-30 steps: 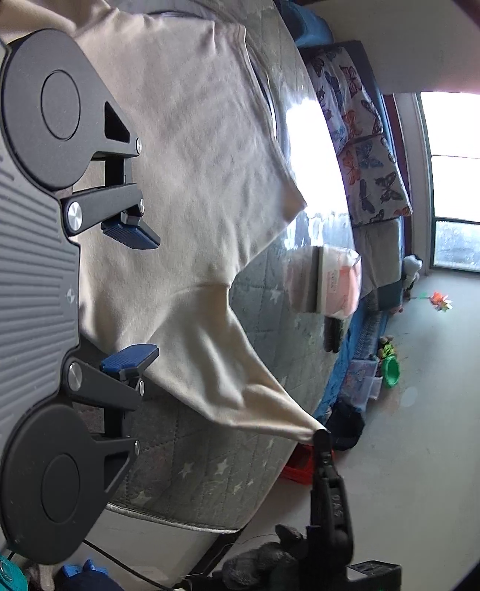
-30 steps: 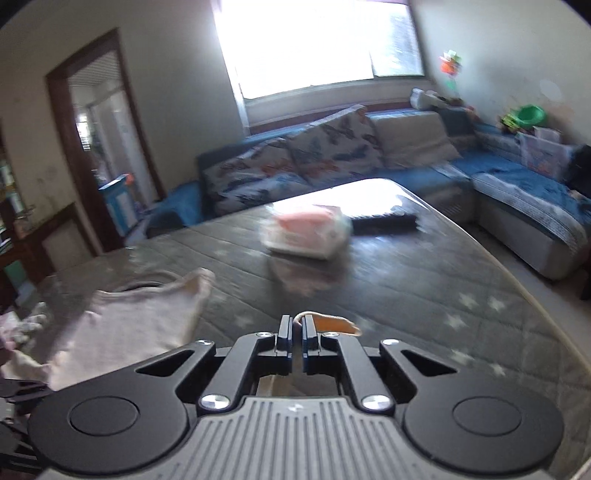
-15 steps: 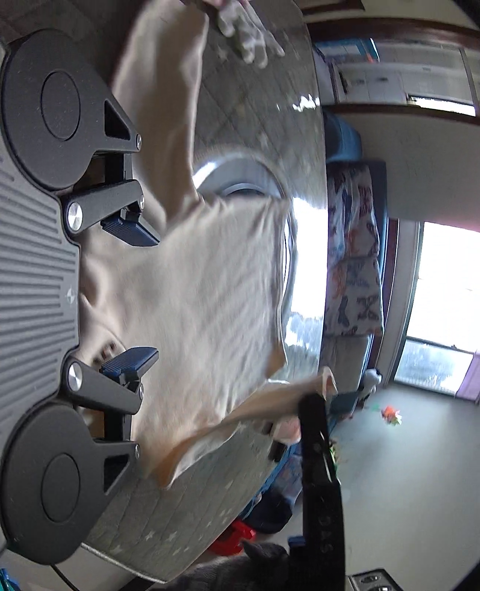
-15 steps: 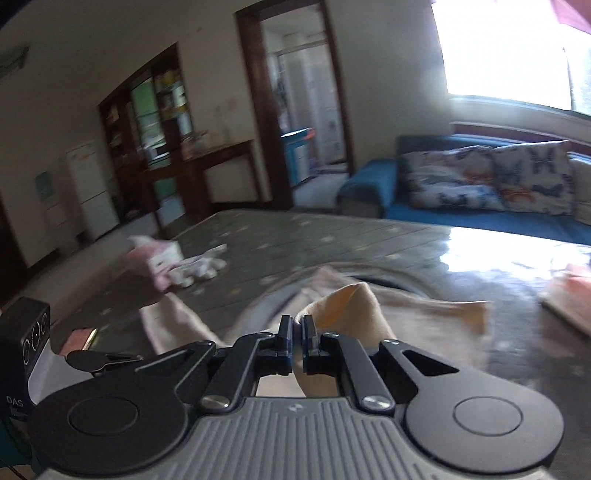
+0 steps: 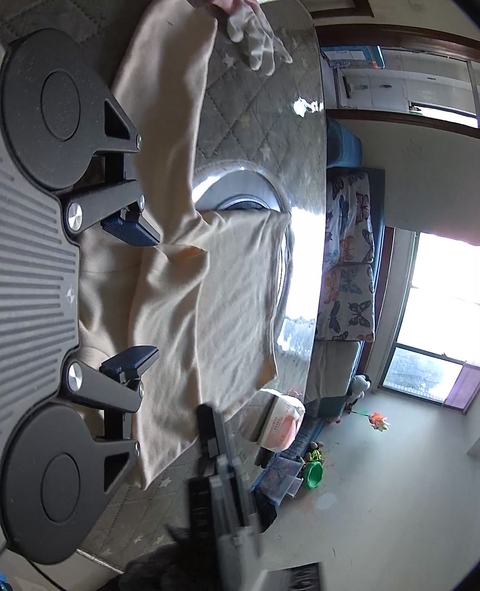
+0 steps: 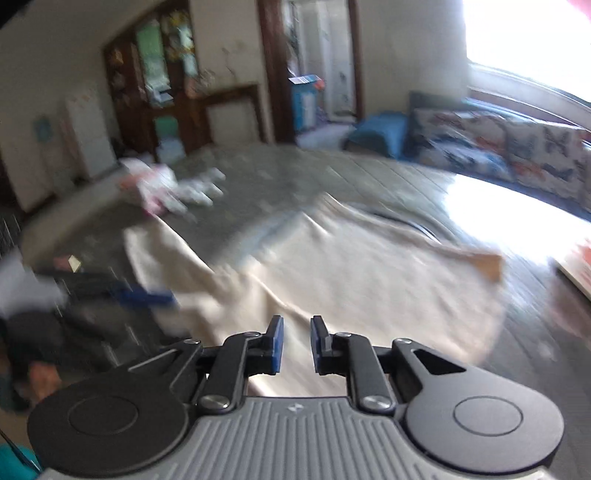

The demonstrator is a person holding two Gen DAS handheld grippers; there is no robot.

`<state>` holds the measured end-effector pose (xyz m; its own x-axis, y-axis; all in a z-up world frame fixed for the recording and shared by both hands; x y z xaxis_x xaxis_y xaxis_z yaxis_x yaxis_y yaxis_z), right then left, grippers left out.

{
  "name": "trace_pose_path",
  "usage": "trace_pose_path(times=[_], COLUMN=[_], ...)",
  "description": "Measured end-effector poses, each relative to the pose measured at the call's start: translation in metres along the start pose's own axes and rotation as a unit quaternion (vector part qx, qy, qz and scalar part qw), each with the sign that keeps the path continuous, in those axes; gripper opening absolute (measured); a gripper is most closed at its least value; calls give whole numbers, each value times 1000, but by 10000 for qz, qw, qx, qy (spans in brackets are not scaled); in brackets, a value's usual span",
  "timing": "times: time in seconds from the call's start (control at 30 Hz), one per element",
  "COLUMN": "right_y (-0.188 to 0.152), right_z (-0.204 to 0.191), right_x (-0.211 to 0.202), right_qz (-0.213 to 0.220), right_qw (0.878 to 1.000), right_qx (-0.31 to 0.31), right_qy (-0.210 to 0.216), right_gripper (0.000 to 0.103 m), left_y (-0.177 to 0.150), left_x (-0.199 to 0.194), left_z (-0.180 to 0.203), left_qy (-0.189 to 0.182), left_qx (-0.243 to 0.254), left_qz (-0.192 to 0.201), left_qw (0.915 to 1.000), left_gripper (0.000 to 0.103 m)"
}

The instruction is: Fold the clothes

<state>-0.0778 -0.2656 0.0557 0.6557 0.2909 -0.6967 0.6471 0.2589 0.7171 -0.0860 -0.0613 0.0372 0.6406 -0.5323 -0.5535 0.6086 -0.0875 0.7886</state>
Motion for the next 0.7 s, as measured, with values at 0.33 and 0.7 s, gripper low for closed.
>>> trace_pose_path(times=[0.33, 0.7], right_y=[-46, -28], right_z=[34, 59], right_x=[-14, 19], right_qz=[-290, -78], right_qw=[9989, 9975], right_qx=[95, 283], right_qy=[-365, -642], right_gripper=[18, 22], left_y=[3, -4], left_x=[20, 31], left_z=[7, -10], left_qy=[175, 513], left_qx=[204, 56], left_qz=[-45, -221], left_qw=[9996, 9984], left_gripper=[62, 31])
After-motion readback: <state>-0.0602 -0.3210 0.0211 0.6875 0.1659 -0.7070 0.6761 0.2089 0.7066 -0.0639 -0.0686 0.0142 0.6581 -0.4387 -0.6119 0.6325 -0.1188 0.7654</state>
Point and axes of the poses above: each gripper's, at about its wrist camera, not at the fingertips, and x roughly the way its jaws point, z to its right, y to its top, the point moved 1 cm from there along x, roughly the way its jaws point, and after that the axes turned 5 degrees about -y, right-handed, at the moved point
